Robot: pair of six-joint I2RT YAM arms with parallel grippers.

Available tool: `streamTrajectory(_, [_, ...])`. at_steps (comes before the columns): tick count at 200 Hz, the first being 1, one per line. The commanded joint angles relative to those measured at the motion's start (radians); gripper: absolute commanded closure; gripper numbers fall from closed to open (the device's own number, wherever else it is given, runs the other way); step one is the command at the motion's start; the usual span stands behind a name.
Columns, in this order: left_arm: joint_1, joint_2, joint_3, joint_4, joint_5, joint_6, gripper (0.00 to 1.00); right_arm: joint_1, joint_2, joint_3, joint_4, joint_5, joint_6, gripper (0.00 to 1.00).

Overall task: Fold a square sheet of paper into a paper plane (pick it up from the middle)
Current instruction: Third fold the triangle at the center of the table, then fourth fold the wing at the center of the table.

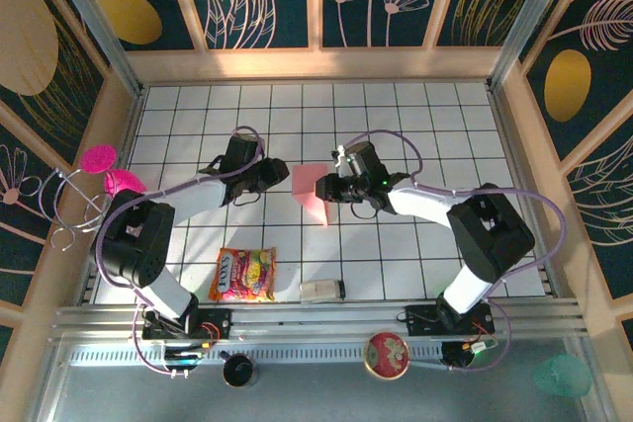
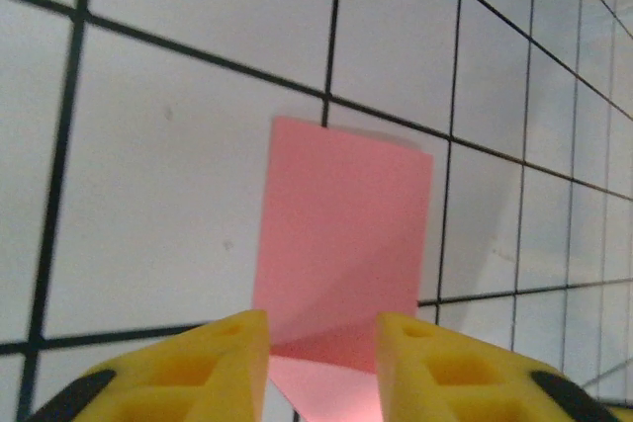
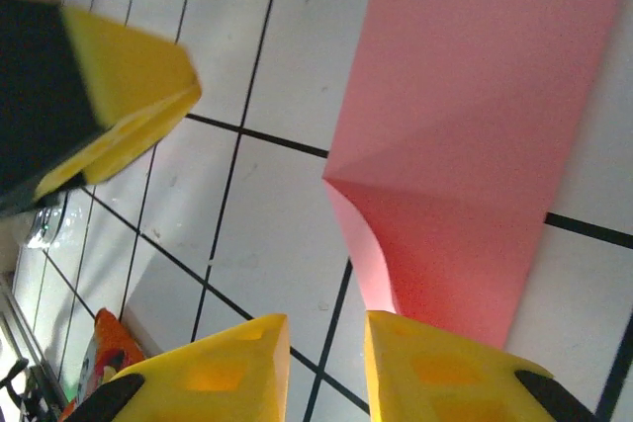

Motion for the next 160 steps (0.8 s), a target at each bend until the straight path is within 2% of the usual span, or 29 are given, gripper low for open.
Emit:
streamTrajectory(1, [-0.025, -0.002, -0.050, 0.026, 0.055, -0.091, 0.63, -0.009, 0.046, -0.011, 0.037, -0.016, 0.060, 0.73])
streamTrajectory(31, [-0.055, 0.020, -0.080, 0.057, 0.079, -0.131, 0.60, -0.009, 0.077, -0.004, 0.037, -0.018, 0.064, 0.74])
streamTrajectory(96, [-0.071, 0.056, -0.112, 0.121, 0.107, -0.172, 0.61, -0.008, 0.103, 0.032, -0.068, 0.103, 0.005, 0.74])
streamTrajectory(160, [-0.074, 0.073, -0.101, 0.124, 0.122, -0.177, 0.62, -0.008, 0.163, 0.062, -0.098, 0.117, -0.015, 0.77])
